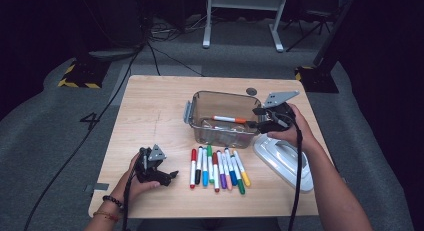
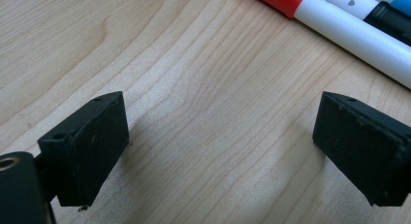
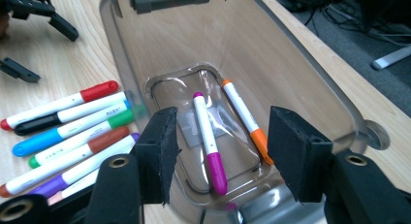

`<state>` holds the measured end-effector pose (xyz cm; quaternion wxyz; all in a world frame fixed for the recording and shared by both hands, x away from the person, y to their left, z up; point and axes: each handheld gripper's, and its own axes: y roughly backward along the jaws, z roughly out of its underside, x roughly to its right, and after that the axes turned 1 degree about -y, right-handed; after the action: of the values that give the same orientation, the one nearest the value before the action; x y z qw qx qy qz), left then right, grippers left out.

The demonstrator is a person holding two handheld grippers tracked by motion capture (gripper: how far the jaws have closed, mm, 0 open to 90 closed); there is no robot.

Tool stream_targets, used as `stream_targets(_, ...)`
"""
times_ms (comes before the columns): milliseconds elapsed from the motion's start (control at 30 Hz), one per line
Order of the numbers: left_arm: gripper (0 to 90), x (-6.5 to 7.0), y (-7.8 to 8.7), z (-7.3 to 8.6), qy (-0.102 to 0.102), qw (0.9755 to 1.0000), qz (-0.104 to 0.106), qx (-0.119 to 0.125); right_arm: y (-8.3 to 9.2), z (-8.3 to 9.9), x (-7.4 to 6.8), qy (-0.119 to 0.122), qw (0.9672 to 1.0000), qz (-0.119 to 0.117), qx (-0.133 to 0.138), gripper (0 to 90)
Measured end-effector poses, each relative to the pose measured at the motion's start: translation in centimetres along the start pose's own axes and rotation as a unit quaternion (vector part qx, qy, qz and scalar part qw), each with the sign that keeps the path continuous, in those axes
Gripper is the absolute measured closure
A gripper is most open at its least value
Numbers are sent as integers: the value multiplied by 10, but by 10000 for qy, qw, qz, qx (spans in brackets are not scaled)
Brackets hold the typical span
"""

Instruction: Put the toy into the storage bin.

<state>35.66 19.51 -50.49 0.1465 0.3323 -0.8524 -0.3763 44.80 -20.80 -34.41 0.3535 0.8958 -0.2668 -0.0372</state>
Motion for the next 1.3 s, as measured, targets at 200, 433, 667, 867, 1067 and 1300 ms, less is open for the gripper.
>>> stream_targets(200,63,0,0,0,1,10000,1,-1,18,10,-12,-20,9998,109,151,431)
stream_targets(433,63,0,0,0,-1,10000,-1,-1,30,26,-29,-32,9996,122,266,411)
stream_targets(667,63,0,0,0,-2,10000,-1,-3,33,48,-45,10,9995,142,277,397)
stream_targets(867,63,0,0,0,1,10000,0,-1,32,69,-58,-67,9995,112,278,382)
stream_targets(1067,63,0,0,0,-1,10000,3,0,20,91,-73,-124,9997,14,217,381)
stream_targets(1300,62,0,0,0,0,10000,5,-1,-3,109,-87,-178,9997,-129,55,385)
